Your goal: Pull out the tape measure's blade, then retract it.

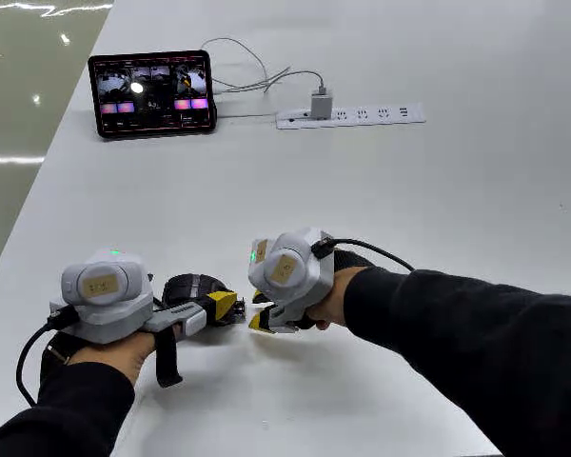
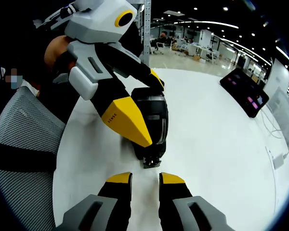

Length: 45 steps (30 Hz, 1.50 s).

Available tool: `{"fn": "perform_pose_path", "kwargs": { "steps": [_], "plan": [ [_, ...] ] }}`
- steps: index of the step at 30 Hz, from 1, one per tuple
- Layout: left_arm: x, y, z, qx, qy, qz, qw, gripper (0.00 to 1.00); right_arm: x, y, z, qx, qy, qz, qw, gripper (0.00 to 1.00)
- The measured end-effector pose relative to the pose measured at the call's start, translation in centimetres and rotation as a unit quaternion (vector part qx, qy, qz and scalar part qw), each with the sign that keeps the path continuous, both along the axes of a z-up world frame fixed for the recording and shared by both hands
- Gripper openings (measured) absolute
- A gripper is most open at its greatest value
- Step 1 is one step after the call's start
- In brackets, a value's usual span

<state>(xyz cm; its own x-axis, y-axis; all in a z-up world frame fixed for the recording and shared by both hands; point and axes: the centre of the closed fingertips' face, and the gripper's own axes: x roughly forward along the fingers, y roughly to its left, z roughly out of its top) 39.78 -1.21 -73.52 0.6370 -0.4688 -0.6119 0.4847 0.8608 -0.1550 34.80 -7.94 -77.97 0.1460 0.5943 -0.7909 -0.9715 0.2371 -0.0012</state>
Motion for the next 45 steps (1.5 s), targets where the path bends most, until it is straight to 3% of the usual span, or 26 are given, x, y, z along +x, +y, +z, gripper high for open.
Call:
{"fn": "perform_pose_path", "kwargs": {
  "steps": [4,8,15,17,19,20,24,25,27,30,32,39,40,45],
  "plan": [
    [0.1,-0.1,0.5,-0.003,-0.007,-0.012,0.9999,0.88,0.0,-0.7,0.3,0.004,0.006,-0.018,0.9998,0.27],
    [0.0,-0.1,0.5,-0.018,0.004,-0.025,0.9995,0.99,-0.2,-1.5,0.9,0.014,0.005,-0.033,0.9993,0.31],
    [-0.8,-0.1,0.9,-0.025,0.005,-0.059,0.9979,0.99,-1.2,-4.0,1.7,0.034,0.002,-0.065,0.9973,0.36],
    [-0.9,0.1,1.0,-0.019,-0.003,-0.068,0.9975,0.99,-1.5,-5.0,2.2,0.036,0.003,-0.079,0.9962,0.37],
    [-1.1,0.3,0.9,-0.006,-0.006,-0.079,0.9968,0.99,-1.6,-5.4,3.0,0.058,0.012,-0.099,0.9934,0.38],
    [-1.2,0.3,1.2,-0.004,-0.017,-0.086,0.9961,0.99,-1.6,-5.9,3.5,0.065,0.008,-0.103,0.9925,0.4],
    [-1.3,0.6,1.7,-0.019,-0.016,-0.087,0.9959,0.99,-2.0,-7.6,4.7,0.074,0.002,-0.119,0.9902,0.43],
    [-1.4,0.5,1.9,-0.023,-0.021,-0.095,0.995,0.99,-2.1,-8.2,4.9,0.077,0.002,-0.126,0.989,0.45],
    [-1.9,0.4,2.2,-0.019,-0.026,-0.123,0.9919,0.99,-2.2,-9.5,5.1,0.075,-0.005,-0.135,0.9879,0.46],
    [-2.7,0.2,2.1,-0.011,-0.018,-0.155,0.9876,0.99,-2.5,-11.2,5.2,0.076,-0.007,-0.154,0.9851,0.47],
    [-2.9,0.1,2.5,-0.021,-0.022,-0.164,0.9859,0.99,-2.6,-12.1,5.2,0.075,-0.007,-0.159,0.9843,0.48],
    [-2.9,0.8,2.2,-0.013,-0.007,-0.161,0.9869,0.99,-3.2,-14.5,5.1,0.074,-0.012,-0.181,0.9806,0.51],
    [-3.0,1.0,1.9,-0.004,-0.005,-0.166,0.986,0.99,-3.3,-14.9,5.0,0.072,-0.013,-0.182,0.9805,0.52],
    [-3.2,0.9,2.0,-0.011,-0.008,-0.176,0.9843,0.99,-4.1,-16.5,4.8,0.066,-0.016,-0.186,0.9801,0.56]
  ]
}}
